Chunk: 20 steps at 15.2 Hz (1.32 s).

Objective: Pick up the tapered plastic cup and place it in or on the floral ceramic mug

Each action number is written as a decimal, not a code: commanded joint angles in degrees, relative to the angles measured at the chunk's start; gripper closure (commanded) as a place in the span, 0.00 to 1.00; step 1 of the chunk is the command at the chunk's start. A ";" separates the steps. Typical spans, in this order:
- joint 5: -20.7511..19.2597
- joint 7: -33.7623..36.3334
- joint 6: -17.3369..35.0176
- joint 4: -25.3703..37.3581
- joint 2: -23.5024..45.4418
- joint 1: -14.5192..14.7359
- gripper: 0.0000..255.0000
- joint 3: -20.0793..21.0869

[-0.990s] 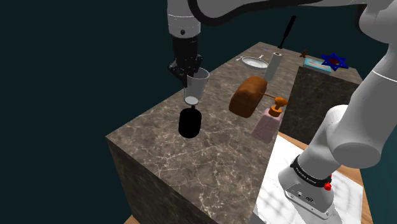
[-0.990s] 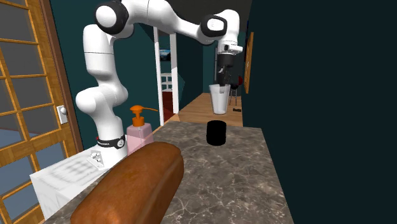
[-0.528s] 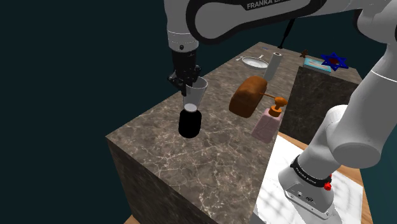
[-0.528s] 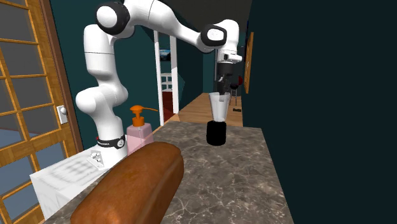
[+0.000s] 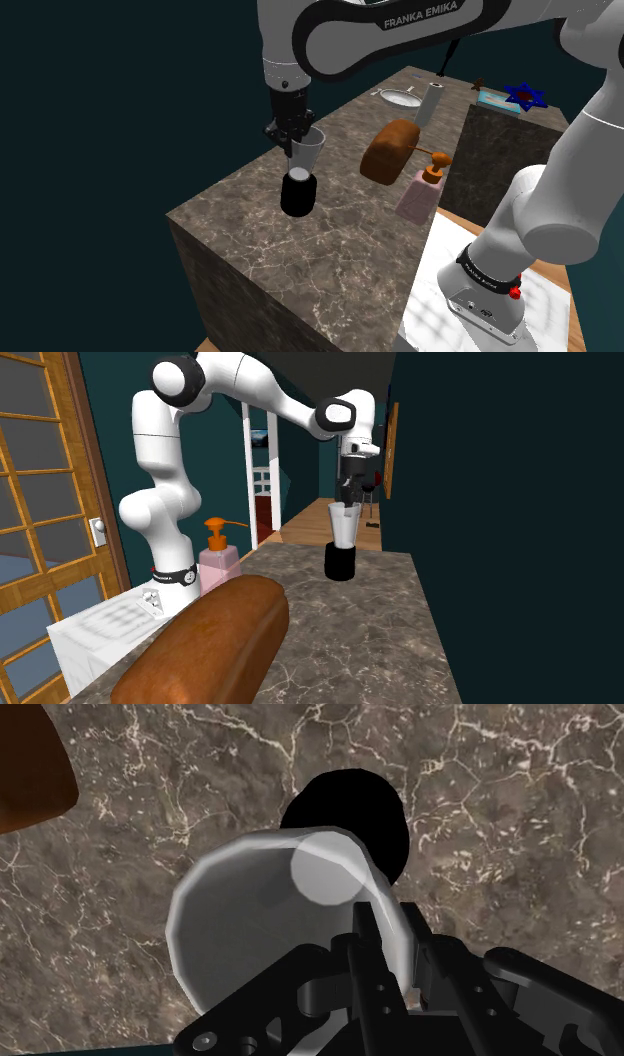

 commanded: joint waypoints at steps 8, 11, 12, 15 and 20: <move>0.01 -0.01 0.00 -0.09 0.04 -0.01 0.00 -0.01; 0.29 -0.21 -5.72 5.44 -0.14 0.31 0.00 0.28; 0.32 -0.23 -7.25 7.04 -0.07 0.41 0.00 0.36; 0.32 -0.23 -7.25 7.03 -0.07 0.41 0.00 0.36; 0.32 -0.23 -7.25 7.04 -0.07 0.41 0.00 0.36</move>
